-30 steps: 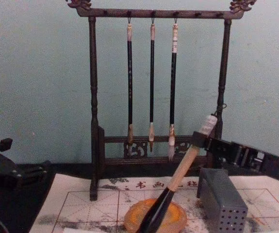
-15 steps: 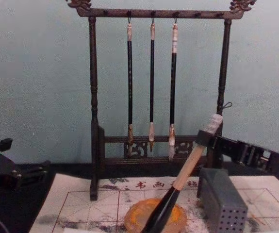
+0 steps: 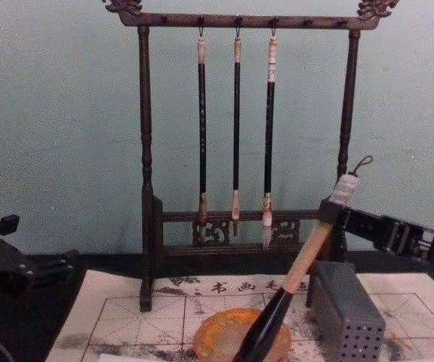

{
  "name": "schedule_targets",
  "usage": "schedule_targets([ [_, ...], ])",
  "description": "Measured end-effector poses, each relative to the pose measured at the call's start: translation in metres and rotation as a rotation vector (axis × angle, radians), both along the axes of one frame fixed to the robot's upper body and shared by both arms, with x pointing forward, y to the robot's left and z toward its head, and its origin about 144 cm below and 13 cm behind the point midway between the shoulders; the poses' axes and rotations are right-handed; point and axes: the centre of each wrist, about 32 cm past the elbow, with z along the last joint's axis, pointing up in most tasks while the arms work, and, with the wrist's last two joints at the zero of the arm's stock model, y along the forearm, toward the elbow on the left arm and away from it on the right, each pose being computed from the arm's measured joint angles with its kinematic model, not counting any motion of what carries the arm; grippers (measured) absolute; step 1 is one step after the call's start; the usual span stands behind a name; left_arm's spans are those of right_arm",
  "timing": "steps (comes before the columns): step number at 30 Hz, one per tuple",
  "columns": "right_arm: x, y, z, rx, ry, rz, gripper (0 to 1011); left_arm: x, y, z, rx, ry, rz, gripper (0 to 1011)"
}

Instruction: Pick up the brush from the inkstone, write on the paper, then place the brush back to its original position.

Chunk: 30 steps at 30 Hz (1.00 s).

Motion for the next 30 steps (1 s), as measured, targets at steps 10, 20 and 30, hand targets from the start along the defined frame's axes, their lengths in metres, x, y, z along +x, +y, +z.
schedule_targets([
  [10,-0.002,-0.007,0.003,-0.012,-0.002,-0.018,174,0.000,0.000,0.000,0.000,0.000,0.000,1001],
  [20,-0.002,-0.011,0.004,-0.011,0.000,-0.028,174,0.000,0.000,0.000,0.000,0.000,0.000,1001],
  [30,-0.003,-0.012,0.006,0.062,-0.001,-0.041,174,0.000,0.000,0.000,0.000,0.000,0.000,1001],
])
